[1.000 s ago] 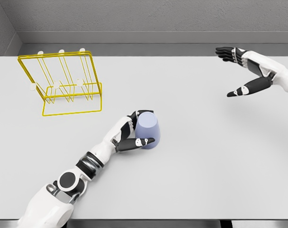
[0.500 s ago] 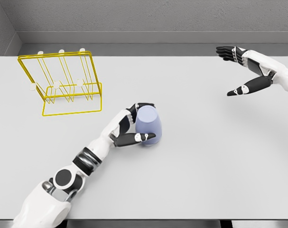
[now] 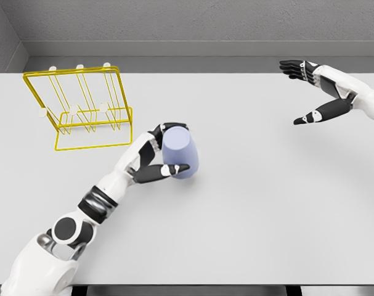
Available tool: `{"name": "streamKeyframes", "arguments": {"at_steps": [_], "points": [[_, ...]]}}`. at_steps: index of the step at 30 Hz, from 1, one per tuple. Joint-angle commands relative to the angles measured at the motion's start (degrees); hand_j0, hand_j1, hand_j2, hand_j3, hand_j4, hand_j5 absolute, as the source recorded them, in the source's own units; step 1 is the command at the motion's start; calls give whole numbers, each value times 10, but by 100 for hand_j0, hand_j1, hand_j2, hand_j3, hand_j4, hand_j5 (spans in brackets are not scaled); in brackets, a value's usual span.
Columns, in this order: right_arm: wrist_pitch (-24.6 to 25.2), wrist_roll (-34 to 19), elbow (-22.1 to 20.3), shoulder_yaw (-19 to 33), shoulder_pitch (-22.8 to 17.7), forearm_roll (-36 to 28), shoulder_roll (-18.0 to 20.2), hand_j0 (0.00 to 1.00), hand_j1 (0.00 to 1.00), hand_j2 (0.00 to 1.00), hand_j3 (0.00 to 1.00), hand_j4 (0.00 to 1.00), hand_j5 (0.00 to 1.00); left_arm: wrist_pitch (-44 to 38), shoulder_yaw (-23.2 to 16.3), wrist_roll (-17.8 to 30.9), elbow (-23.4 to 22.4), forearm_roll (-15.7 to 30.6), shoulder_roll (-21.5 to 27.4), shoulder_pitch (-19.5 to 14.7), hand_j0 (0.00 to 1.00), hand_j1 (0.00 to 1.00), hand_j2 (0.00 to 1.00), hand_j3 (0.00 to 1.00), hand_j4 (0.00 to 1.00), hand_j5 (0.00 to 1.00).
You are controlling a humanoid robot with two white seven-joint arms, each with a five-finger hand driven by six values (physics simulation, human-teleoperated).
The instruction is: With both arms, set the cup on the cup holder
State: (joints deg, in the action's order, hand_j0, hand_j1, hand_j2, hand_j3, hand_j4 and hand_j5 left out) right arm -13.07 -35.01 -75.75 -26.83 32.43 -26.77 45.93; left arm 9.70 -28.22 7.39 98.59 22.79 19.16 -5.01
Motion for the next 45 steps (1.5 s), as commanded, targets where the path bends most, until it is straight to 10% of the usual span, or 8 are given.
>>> {"name": "streamKeyframes", "arguments": {"at_steps": [1,21,45], "points": [[1,0,0,0,0,-3,-1,100,100,100,100,100,100,1,14,1,9,2,4,0,73,73,73,73,73,73],[0,0,21,0,10,-2,-6,100,100,100,100,100,100,5,111,1,20,34,3,-4,74,74,74,74,74,74],[0,0,34,0,16,14,-19,100,100,100,100,100,100,17,121,1,24,52,-9,-34,73,73,73,73,73,73]]}}
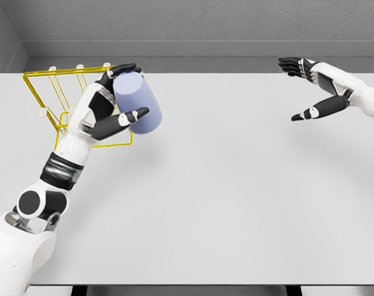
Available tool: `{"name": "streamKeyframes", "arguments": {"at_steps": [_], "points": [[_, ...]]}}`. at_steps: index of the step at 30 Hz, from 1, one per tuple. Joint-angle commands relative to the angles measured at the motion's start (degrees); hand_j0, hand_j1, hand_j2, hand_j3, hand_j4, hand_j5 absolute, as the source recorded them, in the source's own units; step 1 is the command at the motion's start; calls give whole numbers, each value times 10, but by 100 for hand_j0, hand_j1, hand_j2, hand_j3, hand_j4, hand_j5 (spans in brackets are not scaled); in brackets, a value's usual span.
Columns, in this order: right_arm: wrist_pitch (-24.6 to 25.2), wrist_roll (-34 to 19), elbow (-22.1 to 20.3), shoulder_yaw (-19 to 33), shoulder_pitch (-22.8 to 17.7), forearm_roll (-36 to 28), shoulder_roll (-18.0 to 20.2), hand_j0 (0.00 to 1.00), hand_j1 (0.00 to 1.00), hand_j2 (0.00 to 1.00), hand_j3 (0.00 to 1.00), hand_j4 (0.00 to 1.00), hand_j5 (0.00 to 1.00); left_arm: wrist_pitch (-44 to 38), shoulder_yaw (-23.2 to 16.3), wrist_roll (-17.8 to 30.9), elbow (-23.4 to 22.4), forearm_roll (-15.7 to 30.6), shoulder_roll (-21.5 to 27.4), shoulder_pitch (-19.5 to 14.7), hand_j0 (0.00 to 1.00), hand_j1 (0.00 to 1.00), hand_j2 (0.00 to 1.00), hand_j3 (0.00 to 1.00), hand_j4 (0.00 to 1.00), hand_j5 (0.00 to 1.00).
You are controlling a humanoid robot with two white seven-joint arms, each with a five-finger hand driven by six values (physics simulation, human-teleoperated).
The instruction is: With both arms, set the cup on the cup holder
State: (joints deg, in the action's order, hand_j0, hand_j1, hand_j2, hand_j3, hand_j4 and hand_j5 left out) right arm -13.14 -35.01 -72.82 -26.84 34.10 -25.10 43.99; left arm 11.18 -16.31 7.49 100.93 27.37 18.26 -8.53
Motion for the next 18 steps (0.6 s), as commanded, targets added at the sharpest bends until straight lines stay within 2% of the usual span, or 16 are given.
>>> {"name": "streamKeyframes", "arguments": {"at_steps": [1,18], "points": [[0,0,6,0,0,-3,0,100,100,100,100,100,100,3,1,1,1,8,0,-1,73,73,73,73,73,73],[0,0,23,-1,7,-3,-7,100,100,100,100,100,100,15,15,1,1,13,0,-12,69,69,69,69,69,69]]}}
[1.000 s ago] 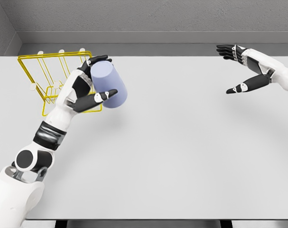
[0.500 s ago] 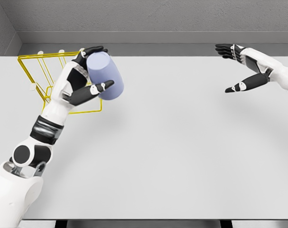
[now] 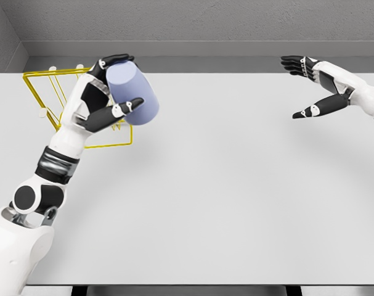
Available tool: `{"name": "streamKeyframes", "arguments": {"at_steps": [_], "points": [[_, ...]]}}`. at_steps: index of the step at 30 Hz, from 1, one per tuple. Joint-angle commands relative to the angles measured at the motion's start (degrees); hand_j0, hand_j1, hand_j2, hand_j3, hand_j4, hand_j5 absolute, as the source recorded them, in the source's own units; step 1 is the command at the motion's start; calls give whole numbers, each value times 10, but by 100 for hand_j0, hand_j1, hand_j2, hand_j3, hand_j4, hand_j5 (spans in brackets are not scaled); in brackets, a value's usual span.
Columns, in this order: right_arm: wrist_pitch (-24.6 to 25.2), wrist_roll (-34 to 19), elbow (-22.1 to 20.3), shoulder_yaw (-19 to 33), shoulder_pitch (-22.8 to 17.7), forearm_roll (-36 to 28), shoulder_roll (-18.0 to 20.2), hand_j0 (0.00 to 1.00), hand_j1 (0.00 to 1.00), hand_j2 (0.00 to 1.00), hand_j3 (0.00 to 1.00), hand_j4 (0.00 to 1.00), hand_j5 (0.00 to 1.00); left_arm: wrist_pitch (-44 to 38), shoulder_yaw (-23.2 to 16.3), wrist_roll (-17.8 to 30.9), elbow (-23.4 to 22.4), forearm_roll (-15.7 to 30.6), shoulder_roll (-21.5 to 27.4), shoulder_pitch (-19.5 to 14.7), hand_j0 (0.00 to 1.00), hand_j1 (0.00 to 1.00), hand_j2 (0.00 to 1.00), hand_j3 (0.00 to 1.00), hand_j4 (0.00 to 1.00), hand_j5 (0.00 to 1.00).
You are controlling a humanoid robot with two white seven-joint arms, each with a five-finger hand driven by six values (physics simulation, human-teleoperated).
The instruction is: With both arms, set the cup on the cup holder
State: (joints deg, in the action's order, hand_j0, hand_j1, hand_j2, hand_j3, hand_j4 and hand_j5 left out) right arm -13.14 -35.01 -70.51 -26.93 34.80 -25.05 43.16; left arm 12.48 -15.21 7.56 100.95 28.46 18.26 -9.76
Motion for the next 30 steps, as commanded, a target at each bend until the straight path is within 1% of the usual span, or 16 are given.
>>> {"name": "streamKeyframes", "arguments": {"at_steps": [1,9,18,26,28,30], "points": [[0,0,0,0,0,-3,0,100,100,100,100,100,100,3,5,0,0,2,0,-1,69,69,69,69,69,69],[0,0,0,0,0,-3,-2,100,100,100,100,100,100,19,9,0,0,9,-1,-13,69,69,69,69,69,69],[0,0,6,0,1,-3,-2,100,100,100,100,100,100,21,54,-1,-1,10,4,-12,69,69,69,69,69,69],[0,0,9,0,2,-3,-2,100,100,100,100,100,100,20,54,-1,-1,10,4,-11,69,69,69,69,69,69],[0,0,25,0,9,-3,-2,100,100,100,100,100,100,18,54,-1,-1,10,5,-11,69,69,69,69,69,69],[0,0,28,0,10,-3,-4,100,100,100,100,100,100,18,53,-1,-1,9,4,-11,69,69,69,69,69,69]]}}
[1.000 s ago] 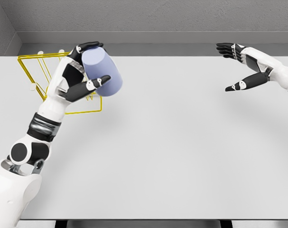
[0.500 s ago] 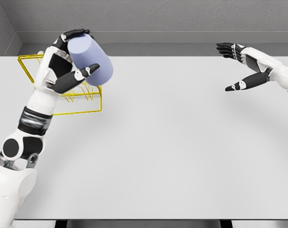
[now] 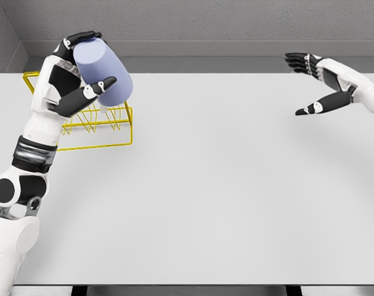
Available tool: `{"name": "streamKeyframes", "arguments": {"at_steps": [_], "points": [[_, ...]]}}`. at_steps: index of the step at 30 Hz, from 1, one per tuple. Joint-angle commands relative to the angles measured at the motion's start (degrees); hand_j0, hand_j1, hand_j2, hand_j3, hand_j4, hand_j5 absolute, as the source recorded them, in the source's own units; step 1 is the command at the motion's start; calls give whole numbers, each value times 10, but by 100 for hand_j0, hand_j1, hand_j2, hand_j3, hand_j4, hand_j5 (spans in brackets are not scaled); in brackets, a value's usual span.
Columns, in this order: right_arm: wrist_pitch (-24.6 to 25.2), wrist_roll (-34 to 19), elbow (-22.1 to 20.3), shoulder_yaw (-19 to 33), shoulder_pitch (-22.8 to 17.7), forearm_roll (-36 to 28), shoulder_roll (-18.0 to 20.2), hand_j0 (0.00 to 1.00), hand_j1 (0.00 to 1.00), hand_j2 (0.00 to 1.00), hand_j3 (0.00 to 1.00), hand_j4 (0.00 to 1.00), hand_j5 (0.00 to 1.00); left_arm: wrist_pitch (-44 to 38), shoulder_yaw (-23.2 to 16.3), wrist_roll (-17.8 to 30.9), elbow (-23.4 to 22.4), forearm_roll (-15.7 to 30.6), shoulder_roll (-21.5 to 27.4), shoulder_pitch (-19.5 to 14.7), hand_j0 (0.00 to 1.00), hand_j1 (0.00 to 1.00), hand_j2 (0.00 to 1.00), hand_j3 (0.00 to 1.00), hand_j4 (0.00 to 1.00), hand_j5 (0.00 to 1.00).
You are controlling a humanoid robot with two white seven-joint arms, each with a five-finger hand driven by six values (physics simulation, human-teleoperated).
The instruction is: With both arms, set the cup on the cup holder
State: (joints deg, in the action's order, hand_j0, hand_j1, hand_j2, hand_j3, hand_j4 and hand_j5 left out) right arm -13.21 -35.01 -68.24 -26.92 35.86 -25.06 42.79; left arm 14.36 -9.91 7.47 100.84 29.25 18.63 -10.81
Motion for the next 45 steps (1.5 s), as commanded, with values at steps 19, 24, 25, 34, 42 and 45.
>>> {"name": "streamKeyframes", "arguments": {"at_steps": [19,24,25,34,42,45], "points": [[0,0,7,-1,0,0,-5,100,100,100,100,100,100,-33,35,-1,-6,1,5,4,69,69,69,69,69,69],[0,0,7,-1,0,0,-6,100,100,100,100,100,100,-42,35,-1,-7,1,6,4,69,69,69,69,69,69],[0,0,7,-1,0,1,-11,100,100,100,100,100,100,-42,35,-1,-7,1,6,4,69,69,69,69,69,69],[0,0,8,-2,0,2,-13,100,100,100,100,100,100,-42,35,-1,-9,1,6,4,69,69,69,69,69,69],[0,0,8,-2,0,2,-13,100,100,100,100,100,100,-42,35,-1,-9,-2,5,2,85,85,85,85,85,85],[0,0,8,-2,0,2,-13,100,100,100,100,100,100,-49,35,-2,-9,-6,5,1,100,100,100,100,100,100]]}}
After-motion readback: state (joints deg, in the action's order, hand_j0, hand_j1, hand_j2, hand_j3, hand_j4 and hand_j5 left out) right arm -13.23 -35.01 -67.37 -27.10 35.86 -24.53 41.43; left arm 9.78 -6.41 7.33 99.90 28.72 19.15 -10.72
